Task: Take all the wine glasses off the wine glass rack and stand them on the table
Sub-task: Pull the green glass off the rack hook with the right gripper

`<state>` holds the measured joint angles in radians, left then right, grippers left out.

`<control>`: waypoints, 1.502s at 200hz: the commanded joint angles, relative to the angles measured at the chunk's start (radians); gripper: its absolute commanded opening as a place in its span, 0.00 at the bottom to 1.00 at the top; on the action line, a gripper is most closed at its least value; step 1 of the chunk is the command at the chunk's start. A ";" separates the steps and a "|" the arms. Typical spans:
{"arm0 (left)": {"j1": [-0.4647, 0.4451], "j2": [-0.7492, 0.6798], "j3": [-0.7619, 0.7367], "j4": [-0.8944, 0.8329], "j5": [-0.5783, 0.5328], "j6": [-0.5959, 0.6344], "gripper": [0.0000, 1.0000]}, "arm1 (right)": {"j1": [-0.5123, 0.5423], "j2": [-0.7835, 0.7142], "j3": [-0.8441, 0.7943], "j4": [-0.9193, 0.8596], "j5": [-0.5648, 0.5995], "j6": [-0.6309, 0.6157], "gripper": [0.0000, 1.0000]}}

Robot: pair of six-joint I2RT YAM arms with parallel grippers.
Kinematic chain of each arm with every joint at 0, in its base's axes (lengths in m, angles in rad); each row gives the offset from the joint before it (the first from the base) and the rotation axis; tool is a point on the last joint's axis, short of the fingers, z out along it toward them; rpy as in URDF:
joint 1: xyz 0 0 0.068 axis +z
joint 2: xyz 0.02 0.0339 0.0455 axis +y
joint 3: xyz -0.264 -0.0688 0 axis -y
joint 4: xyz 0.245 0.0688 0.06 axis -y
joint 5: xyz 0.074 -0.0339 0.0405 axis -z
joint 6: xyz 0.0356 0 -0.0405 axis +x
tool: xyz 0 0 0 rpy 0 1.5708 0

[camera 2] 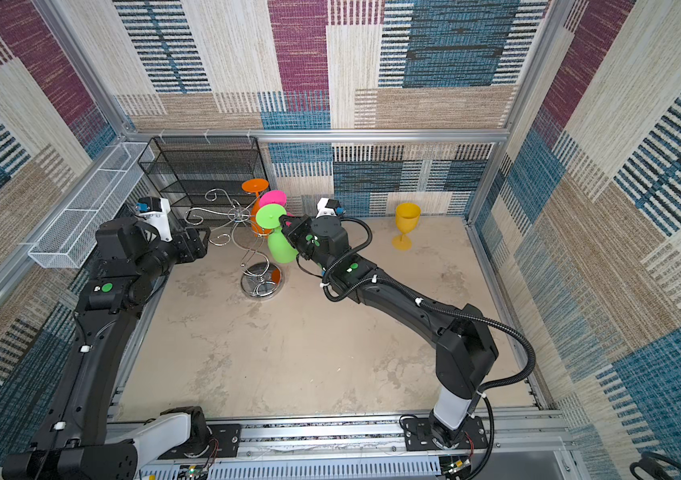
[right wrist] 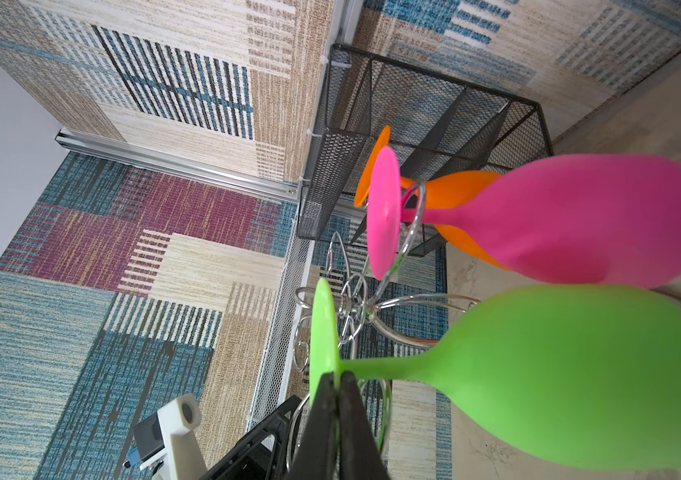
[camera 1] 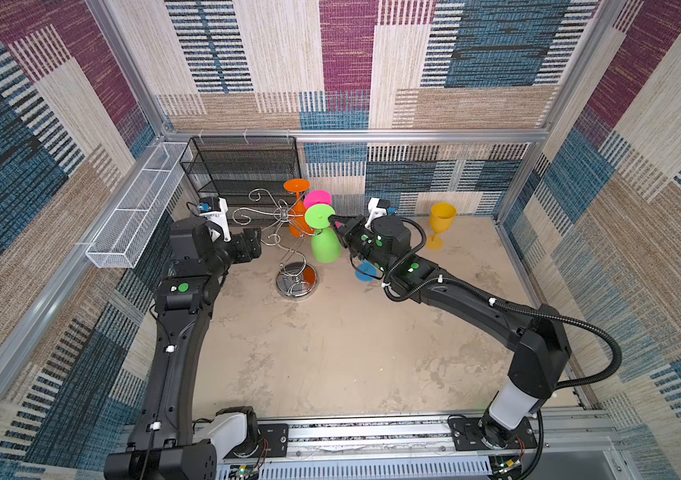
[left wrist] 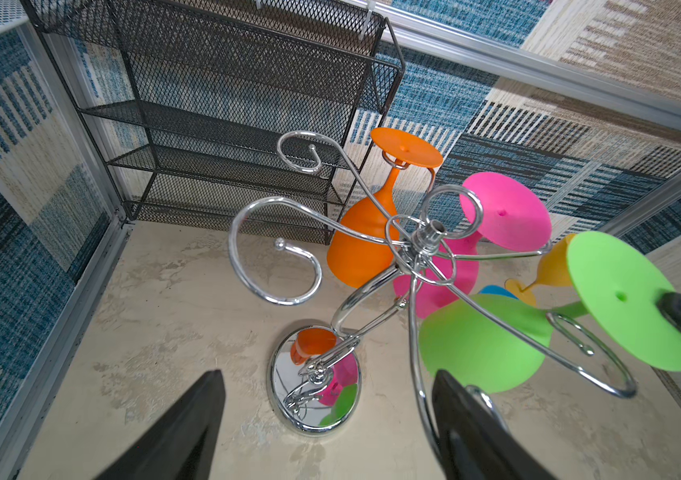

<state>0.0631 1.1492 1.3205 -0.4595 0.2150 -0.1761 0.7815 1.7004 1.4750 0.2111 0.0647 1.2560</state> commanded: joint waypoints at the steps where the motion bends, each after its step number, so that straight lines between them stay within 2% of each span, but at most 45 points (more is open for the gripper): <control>1: 0.003 -0.002 -0.001 0.044 0.006 -0.006 0.81 | -0.001 -0.030 -0.019 0.030 0.027 -0.015 0.00; 97: 0.004 0.007 -0.003 0.045 0.001 -0.006 0.81 | -0.001 -0.192 -0.179 0.042 0.061 -0.062 0.00; 130: 0.004 0.006 -0.002 0.041 0.001 -0.005 0.81 | 0.001 -0.239 -0.209 0.039 0.061 -0.133 0.00; 168: -0.003 0.004 0.012 0.021 -0.004 0.015 0.88 | 0.001 -0.292 -0.255 0.034 0.050 -0.211 0.00; 193: -0.014 0.005 0.020 0.008 -0.026 0.021 0.89 | 0.001 -0.334 -0.286 0.030 0.045 -0.272 0.00; 255: -0.019 0.015 0.072 -0.052 -0.164 0.031 0.88 | 0.004 -0.446 -0.345 0.022 0.066 -0.458 0.00; 300: -0.022 0.038 0.138 -0.106 -0.163 0.006 0.88 | 0.005 -0.510 -0.385 0.001 0.087 -0.649 0.00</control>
<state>0.0429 1.1786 1.4254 -0.5320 0.0593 -0.1612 0.7860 1.2190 1.1091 0.2111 0.1173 0.7456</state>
